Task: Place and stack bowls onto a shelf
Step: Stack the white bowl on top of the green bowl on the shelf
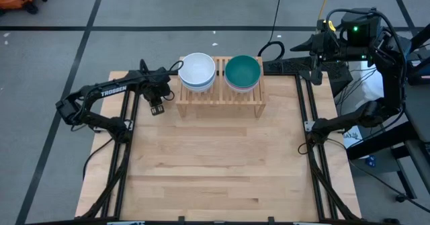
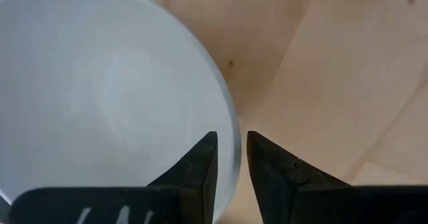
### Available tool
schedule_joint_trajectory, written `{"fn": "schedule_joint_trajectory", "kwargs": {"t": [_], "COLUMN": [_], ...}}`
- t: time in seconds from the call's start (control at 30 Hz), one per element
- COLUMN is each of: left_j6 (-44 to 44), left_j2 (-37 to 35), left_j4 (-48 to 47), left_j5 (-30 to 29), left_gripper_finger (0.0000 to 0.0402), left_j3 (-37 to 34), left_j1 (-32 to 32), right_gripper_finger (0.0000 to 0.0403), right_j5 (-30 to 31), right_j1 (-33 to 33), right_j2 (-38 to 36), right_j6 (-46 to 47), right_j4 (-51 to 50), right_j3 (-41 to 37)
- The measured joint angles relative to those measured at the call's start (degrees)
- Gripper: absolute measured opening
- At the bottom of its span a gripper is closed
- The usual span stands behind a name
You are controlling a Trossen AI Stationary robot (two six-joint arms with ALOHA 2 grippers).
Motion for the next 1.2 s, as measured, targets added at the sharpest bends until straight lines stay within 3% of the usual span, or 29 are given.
{"fn": "schedule_joint_trajectory", "kwargs": {"t": [0.33, 0.53, 0.7, 0.97, 1.2], "left_j6": [-0.8, -1.9, -5.7, -11.3, -15.7], "left_j2": [0.0, 0.0, 0.0, 0.0, 0.0], "left_j4": [4.7, 4.5, 3.0, -12.9, -27.6], "left_j5": [0.6, 0.3, -1.8, -3.7, -4.0], "left_gripper_finger": [0.0085, 0.0017, 0.0007, 0.0005, 0.0005], "left_j3": [-5.3, -6.0, -5.7, 2.3, 15.1], "left_j1": [0.0, 0.0, 0.0, 0.0, -0.2], "right_gripper_finger": [0.0134, 0.0134, 0.0134, 0.0134, 0.0134], "right_j5": [0.0, 0.0, 0.0, 0.0, 0.0], "right_j1": [0.0, 0.0, 0.0, 0.0, 0.0], "right_j2": [0.0, 0.0, 0.0, 0.0, 0.0], "right_j6": [0.0, 0.0, 0.0, 0.0, -0.6], "right_j4": [0.0, 0.0, 0.0, 0.0, 0.0], "right_j3": [0.0, 0.0, 0.0, 0.0, 0.0]}}
